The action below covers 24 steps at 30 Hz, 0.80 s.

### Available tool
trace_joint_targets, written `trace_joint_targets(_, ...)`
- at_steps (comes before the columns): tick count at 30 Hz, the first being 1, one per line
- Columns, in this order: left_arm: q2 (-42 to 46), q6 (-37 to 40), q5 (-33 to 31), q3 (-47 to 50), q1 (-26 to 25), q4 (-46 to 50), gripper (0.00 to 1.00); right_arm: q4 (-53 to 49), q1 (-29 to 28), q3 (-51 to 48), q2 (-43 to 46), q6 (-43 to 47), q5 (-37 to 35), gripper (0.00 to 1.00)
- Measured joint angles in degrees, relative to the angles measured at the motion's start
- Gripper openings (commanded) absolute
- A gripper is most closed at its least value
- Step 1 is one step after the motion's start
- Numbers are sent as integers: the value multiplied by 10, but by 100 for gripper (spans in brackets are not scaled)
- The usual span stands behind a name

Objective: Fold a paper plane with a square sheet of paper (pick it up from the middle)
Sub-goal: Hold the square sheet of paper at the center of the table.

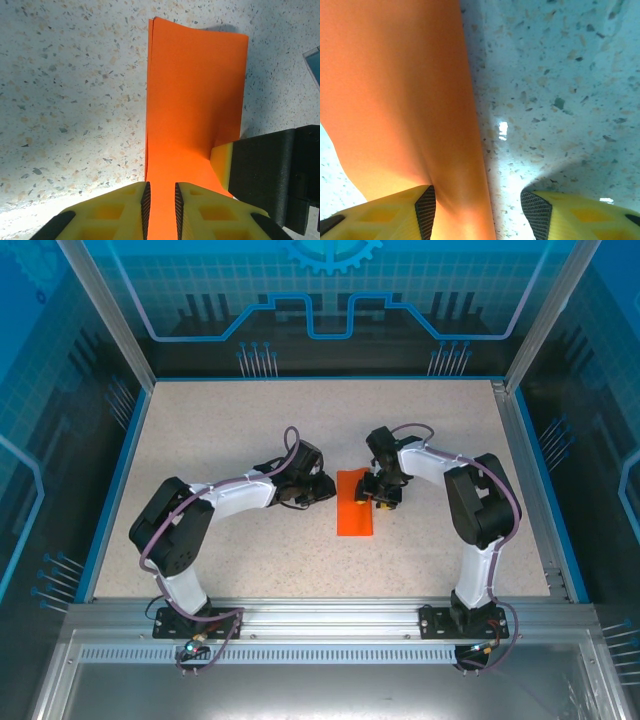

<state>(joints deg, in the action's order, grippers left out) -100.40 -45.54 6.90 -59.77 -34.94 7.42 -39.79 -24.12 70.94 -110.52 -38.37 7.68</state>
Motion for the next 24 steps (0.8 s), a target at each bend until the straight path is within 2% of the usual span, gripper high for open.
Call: trace_joint_targets(24,0,0,1,0,0,0,23,-9,-1,9,-7,9,0,58)
